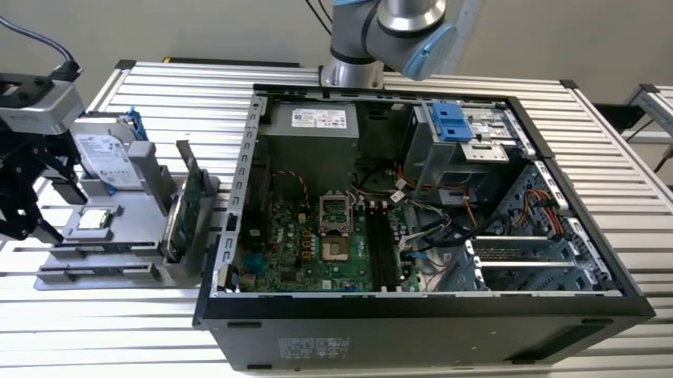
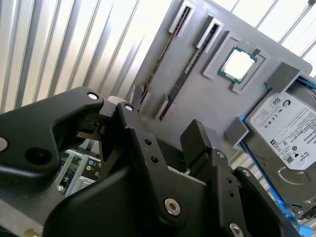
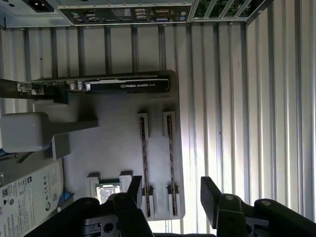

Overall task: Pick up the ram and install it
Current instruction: 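Pick up the ram and move it above insertion slot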

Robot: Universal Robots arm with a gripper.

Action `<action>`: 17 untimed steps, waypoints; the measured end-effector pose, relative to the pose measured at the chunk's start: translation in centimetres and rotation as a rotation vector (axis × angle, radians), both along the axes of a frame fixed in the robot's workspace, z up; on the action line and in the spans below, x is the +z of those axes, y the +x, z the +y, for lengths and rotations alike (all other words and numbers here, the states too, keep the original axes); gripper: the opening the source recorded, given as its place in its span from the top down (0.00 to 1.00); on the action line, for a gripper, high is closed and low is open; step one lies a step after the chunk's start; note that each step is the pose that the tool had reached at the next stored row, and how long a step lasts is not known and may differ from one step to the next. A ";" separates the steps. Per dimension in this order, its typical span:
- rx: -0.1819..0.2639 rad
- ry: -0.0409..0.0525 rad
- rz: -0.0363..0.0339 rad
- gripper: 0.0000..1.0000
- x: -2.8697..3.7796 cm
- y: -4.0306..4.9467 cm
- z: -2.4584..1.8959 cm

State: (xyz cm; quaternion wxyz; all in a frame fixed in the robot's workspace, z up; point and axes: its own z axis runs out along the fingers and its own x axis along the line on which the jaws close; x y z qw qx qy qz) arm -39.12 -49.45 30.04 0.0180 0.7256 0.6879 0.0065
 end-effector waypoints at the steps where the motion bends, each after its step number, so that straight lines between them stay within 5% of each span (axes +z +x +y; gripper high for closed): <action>1: 0.000 -0.0001 0.0000 0.00 -0.02 0.00 0.00; 17: 0.000 -0.0044 0.0000 0.00 -1.15 -0.06 0.01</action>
